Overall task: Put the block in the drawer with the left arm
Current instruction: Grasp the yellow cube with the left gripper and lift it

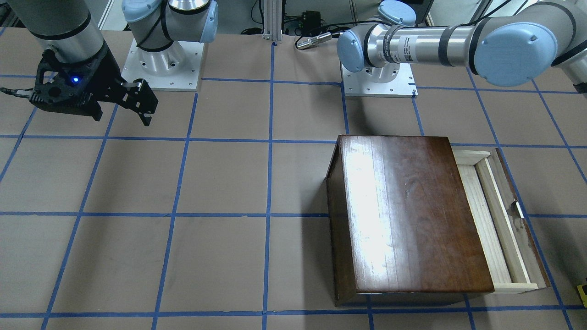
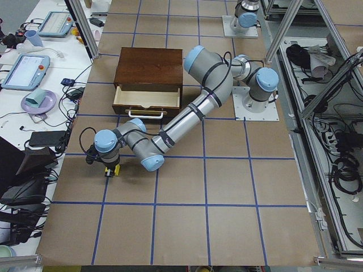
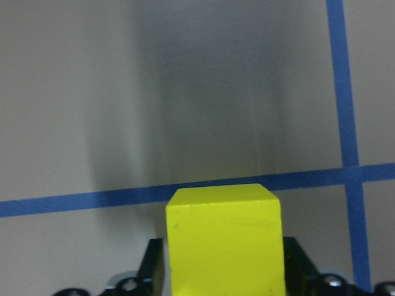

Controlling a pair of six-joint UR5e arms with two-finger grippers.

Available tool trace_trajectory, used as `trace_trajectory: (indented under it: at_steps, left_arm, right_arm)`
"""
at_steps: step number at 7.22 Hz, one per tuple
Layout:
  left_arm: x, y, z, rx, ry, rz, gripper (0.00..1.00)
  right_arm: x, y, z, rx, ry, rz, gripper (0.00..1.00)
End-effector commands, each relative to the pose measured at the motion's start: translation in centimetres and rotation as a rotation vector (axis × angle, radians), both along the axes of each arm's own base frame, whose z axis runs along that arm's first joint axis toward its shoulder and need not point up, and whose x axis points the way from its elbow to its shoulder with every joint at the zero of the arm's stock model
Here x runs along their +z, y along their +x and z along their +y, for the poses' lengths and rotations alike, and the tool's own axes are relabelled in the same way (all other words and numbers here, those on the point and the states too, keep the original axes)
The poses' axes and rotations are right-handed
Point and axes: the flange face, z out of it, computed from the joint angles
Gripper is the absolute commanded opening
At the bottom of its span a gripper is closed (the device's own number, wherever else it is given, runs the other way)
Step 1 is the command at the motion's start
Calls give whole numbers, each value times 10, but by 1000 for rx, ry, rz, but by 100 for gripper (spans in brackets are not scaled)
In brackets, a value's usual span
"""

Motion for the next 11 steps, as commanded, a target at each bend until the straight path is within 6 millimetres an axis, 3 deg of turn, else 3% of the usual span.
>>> trace_trajectory:
  at_steps: [1,2,4,5,6,7,8,9,11]
  left_arm:
    - [28,-4,1,-7,-19,-11,0]
    - [71,-23,3,-18,-8,-2,0]
    - [180,-83,22,-54,32,15,0]
    - [220,-113,34,-44,53,32,0]
    - [248,-148,43,17,84,72,0]
    - [273,-195,49,58,118,99,0]
    - [280,-238,52,67,149,118,0]
    - [270,-267,55,79,177,149,0]
    - [232,-279,63,89,244,203,0]
  right_arm:
    - [0,0,0,0,0,0,100]
    - [0,0,0,0,0,0,100]
    - [0,0,0,0,0,0,100]
    - [0,0,0,0,0,0,100]
    - [0,0,0,0,0,-2,100]
    - [0,0,0,0,0,-2,100]
    - [-1,0,0,0,1,-2,100]
    - [0,0,0,0,0,-2,100]
    - [0,0,0,0,0,-2,100]
